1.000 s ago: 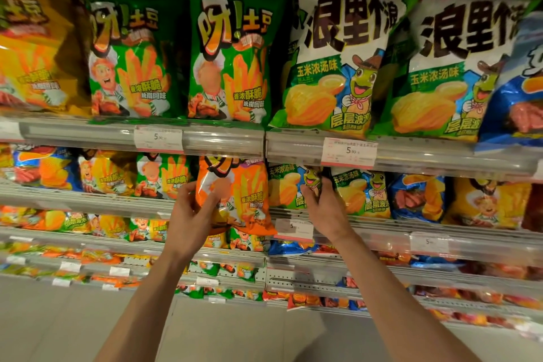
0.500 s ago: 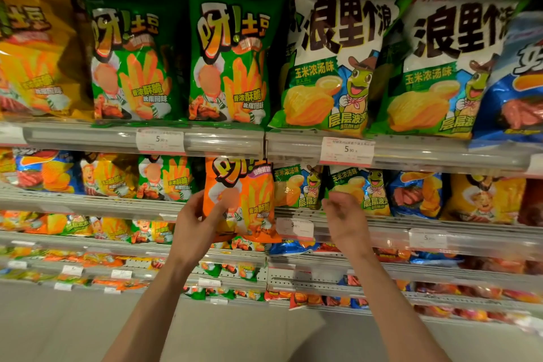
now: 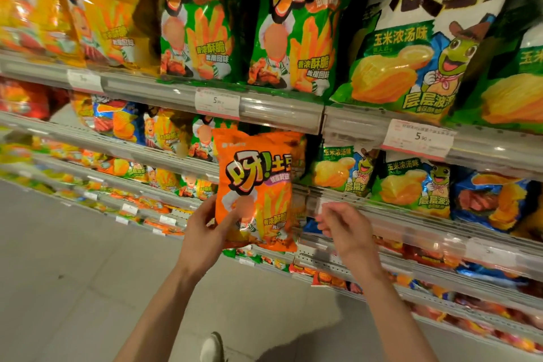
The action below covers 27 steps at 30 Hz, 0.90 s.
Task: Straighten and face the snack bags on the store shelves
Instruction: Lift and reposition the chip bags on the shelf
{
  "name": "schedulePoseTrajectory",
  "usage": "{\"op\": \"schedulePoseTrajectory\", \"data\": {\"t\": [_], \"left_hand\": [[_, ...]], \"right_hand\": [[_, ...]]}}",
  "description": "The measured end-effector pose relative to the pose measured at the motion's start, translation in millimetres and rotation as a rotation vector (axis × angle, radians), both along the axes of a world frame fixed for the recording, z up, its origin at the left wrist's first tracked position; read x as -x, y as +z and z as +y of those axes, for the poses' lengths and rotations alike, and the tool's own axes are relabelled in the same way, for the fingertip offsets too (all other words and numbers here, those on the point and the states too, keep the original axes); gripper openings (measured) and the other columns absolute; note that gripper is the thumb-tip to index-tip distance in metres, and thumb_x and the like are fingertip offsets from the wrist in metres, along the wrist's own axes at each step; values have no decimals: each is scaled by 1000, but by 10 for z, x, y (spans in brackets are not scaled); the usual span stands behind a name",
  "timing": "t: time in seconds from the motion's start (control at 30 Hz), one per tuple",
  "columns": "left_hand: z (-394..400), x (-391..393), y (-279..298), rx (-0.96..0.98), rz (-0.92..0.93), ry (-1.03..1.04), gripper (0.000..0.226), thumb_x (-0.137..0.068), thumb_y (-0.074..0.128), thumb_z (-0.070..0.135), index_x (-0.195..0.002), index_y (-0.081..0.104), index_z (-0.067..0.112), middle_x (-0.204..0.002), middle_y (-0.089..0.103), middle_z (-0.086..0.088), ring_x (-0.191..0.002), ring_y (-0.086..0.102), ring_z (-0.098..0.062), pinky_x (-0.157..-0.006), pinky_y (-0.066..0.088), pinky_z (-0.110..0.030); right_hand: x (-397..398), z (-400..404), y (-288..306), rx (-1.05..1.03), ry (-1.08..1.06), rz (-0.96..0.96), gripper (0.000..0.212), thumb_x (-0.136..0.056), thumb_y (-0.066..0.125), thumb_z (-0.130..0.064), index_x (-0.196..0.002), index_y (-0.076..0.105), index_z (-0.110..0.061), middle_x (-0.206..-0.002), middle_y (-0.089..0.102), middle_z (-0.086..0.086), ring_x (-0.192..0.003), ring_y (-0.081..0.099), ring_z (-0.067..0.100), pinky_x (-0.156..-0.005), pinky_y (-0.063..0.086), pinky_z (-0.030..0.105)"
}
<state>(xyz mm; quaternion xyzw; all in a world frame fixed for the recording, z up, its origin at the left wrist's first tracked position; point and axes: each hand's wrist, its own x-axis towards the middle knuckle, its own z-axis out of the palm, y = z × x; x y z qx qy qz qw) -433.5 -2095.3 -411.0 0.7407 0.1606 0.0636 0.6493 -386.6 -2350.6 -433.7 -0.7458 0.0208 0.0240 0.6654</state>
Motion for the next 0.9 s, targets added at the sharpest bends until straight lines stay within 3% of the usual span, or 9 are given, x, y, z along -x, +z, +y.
{"op": "schedulePoseTrajectory", "data": {"t": [0.13, 0.23, 0.37, 0.53, 0.6, 0.7, 0.77, 0.9], "left_hand": [[292, 138, 5, 97, 5, 4, 27, -91, 72, 21, -118, 70, 22, -101, 78, -4, -87, 77, -26, -60, 63, -36], [620, 195, 4, 146, 8, -10, 29, -89, 78, 23, -116, 70, 22, -102, 78, -5, -85, 77, -27, -58, 63, -37], [1206, 266, 32, 228, 4, 3, 43, -71, 82, 49, -107, 74, 27, -104, 76, -12, -91, 75, -37, -63, 64, -49], [2164, 421, 57, 242, -30, 56, 37, -80, 85, 32, -112, 72, 20, -104, 76, -9, -97, 74, -33, -64, 63, -51], [2541, 486, 103, 235, -40, 64, 35, -82, 78, 31, -115, 71, 22, -107, 76, -5, -98, 74, -29, -65, 64, -51], [3091, 549, 133, 234, -52, 103, 29, -89, 74, 27, -117, 70, 22, -107, 77, -4, -99, 74, -29, -66, 64, -50], [3424, 563, 178, 237, -60, 144, 24, -92, 72, 25, -116, 70, 23, -106, 77, -5, -98, 75, -29, -65, 63, -48], [3979, 521, 262, 240, -96, 219, 28, -87, 80, 40, -109, 72, 23, -101, 78, -4, -96, 75, -28, -63, 63, -51]], "right_hand": [[22, 397, 3, 5, 36, 28, 13, -100, 60, -9, -94, 67, -18, -85, 72, 8, -75, 67, 17, -69, 55, 22], [57, 838, 102, 12, 59, 43, 16, -100, 59, -6, -91, 65, -18, -83, 71, 7, -68, 65, 4, -65, 52, 18], [69, 1538, 250, 43, 108, 58, 18, -99, 60, -7, -91, 66, -21, -86, 72, 5, -73, 66, 11, -65, 53, 16], [154, 2548, 399, 82, 195, 57, 10, -99, 62, -17, -96, 69, -24, -89, 72, -1, -78, 68, 16, -72, 56, 21], [185, 2981, 454, 105, 244, 47, 7, -99, 62, -27, -98, 69, -29, -90, 74, -6, -79, 70, 10, -79, 57, 25], [187, 3606, 537, 137, 293, 18, 10, -100, 60, -36, -97, 69, -36, -88, 75, -13, -78, 69, -1, -79, 55, 18], [151, 3985, 605, 155, 312, 4, 12, -100, 59, -38, -95, 70, -38, -83, 74, -17, -80, 69, -2, -83, 56, 23], [1, 4622, 665, 164, 378, 3, 15, -99, 61, -38, -89, 72, -36, -80, 73, -22, -78, 67, -1, -87, 58, 33]]}}
